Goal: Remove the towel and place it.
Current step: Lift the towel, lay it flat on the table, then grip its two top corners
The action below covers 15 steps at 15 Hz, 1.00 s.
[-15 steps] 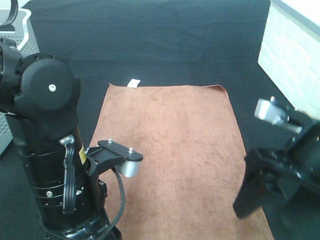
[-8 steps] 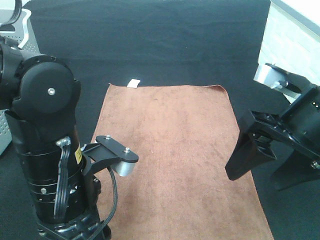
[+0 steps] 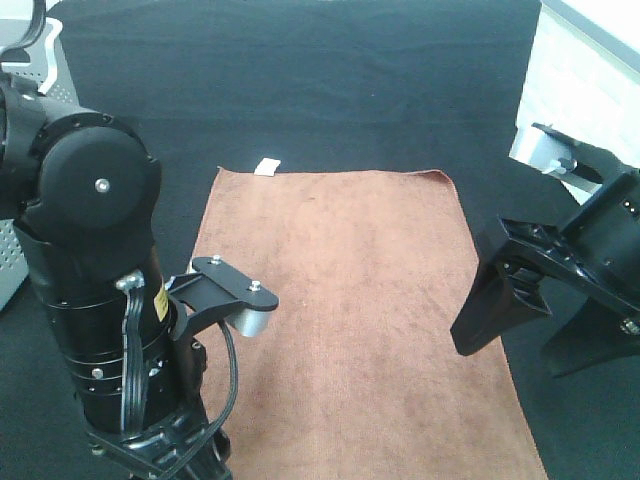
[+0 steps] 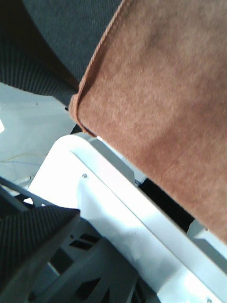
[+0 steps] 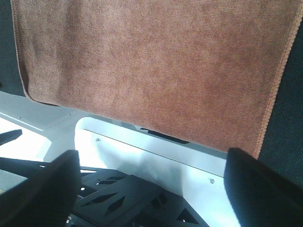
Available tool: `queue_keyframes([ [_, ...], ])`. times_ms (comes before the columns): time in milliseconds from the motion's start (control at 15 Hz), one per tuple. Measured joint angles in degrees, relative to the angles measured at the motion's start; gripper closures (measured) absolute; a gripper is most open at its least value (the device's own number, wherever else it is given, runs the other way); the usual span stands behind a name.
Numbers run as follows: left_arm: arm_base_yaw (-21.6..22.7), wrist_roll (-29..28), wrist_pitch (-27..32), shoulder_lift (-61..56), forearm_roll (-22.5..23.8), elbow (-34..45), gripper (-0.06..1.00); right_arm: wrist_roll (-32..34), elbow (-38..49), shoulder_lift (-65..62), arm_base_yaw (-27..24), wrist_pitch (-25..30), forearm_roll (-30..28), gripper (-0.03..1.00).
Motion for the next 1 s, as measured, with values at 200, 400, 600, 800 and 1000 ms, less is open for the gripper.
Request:
queue_keyframes([
  [200,0.00,-0.29,-2.23,0.00,1.55,0.00,0.32,1.95,0.00,0.00,0.00,-0.46,-0.69,0.21],
  [400,1.20,-2.64,-2.18,0.06,2.75,-0.69,0.32,3.84,0.00,0.00,0.00,-0.46,-2.06,0.21],
  [600,6.02,-2.81,-1.72,0.06,3.15,-2.92,0.32,3.84,0.00,0.00,0.00,-0.52,-2.41,0.21],
  [800,16.04,-0.63,-0.23,0.06,3.78,-6.02,0.32,3.84,-0.11,0.00,0.00,-0.63,-4.07,0.21],
  [1000,21.89,0.06,1.95,0.06,3.78,-8.59,0.32,5.33,-0.69,0.06,0.00,-1.32,-6.07,0.21],
])
